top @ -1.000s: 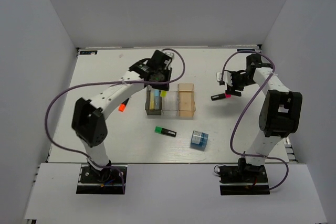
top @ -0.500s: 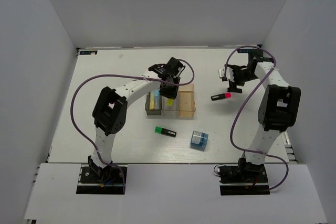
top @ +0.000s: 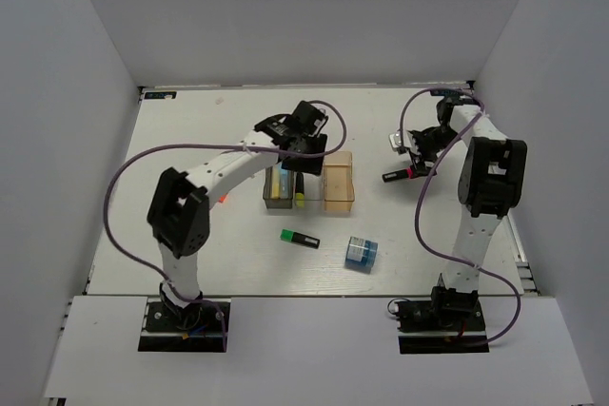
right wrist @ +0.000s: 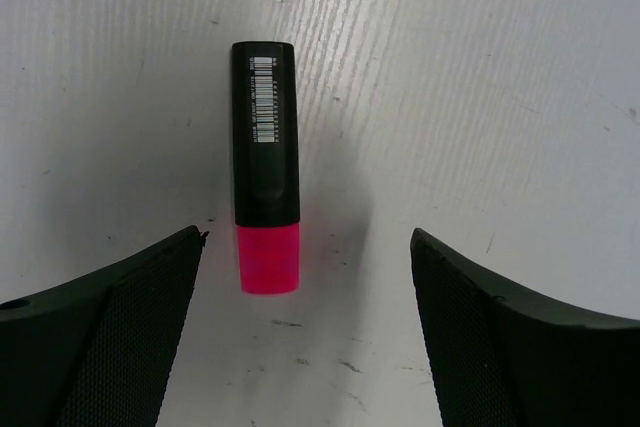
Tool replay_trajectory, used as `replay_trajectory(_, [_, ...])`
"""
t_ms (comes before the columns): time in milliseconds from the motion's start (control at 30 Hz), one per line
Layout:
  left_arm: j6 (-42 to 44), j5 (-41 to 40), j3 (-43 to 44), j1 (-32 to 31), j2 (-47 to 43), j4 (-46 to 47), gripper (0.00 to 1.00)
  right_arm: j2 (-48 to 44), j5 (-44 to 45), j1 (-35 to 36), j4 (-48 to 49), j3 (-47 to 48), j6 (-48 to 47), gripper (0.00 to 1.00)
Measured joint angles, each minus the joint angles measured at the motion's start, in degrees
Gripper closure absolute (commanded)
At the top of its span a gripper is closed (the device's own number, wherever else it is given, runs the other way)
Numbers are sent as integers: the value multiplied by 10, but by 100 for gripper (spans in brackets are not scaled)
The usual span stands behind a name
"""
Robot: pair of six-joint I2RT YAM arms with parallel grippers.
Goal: Sort the stationery into containers
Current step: Place the pen in the storage box, then pick up the pen from the center of the board.
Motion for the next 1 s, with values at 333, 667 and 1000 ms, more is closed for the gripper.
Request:
replay_trajectory(333, [5,-7,-231,143,-268,38,34,8,51,25,2,-14,-2,22])
replay_trajectory(667, [22,22,-345,269,-285,49,33,15,101,57,13,-27,11,61])
replay_trajectory(1000, [62,54,-348,331,-214,115,19,20,129,68,3,-20,23,91])
